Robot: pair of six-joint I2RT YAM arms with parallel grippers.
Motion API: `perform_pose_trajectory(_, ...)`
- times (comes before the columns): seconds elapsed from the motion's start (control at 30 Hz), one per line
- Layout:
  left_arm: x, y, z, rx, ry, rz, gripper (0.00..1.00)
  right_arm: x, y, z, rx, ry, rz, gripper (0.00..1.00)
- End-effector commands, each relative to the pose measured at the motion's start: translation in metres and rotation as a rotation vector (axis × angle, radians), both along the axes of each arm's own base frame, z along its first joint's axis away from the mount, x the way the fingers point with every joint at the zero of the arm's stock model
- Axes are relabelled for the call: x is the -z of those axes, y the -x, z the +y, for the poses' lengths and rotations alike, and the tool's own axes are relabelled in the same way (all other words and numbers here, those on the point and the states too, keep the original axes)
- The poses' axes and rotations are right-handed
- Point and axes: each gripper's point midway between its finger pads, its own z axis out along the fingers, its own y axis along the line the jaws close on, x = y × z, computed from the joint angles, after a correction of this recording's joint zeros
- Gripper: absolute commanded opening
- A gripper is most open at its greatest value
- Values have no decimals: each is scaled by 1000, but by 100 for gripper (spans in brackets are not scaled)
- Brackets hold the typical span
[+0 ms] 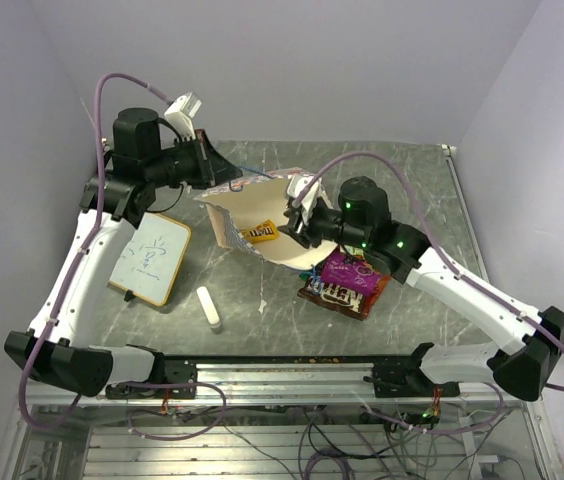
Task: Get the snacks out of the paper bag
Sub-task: Take out the snack from the paper bag.
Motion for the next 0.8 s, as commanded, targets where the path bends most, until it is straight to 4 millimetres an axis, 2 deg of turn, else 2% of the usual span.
perform_pose_trajectory(0.0,3,12,23,-74,-107,-18,7,24,17,5,-66,59,13,35)
perform_pose_trajectory(0.13,0,17,18,-75,-38,0,7,30,17,9,-42,24,51,35)
perform_pose_trajectory(0.27,-2,18,20,-107,-4,-5,7,50,18,5,-17,32,94,35)
perform_pose_trajectory(0.37,3,22,19,-88,-14,-4,7,57,23,3,-18,39,114,35)
perform_pose_trajectory(0.47,8,32,17,-53,-1,-22,7,73,19,3,-10,75,113,35)
perform_pose_trajectory(0.63,17,42,25,-63,-52,-19,7,102,6,16,-7,176,97,33)
perform_pose_trajectory(0.77,10,41,32,-101,-75,-47,7,120,5,32,-20,210,88,31)
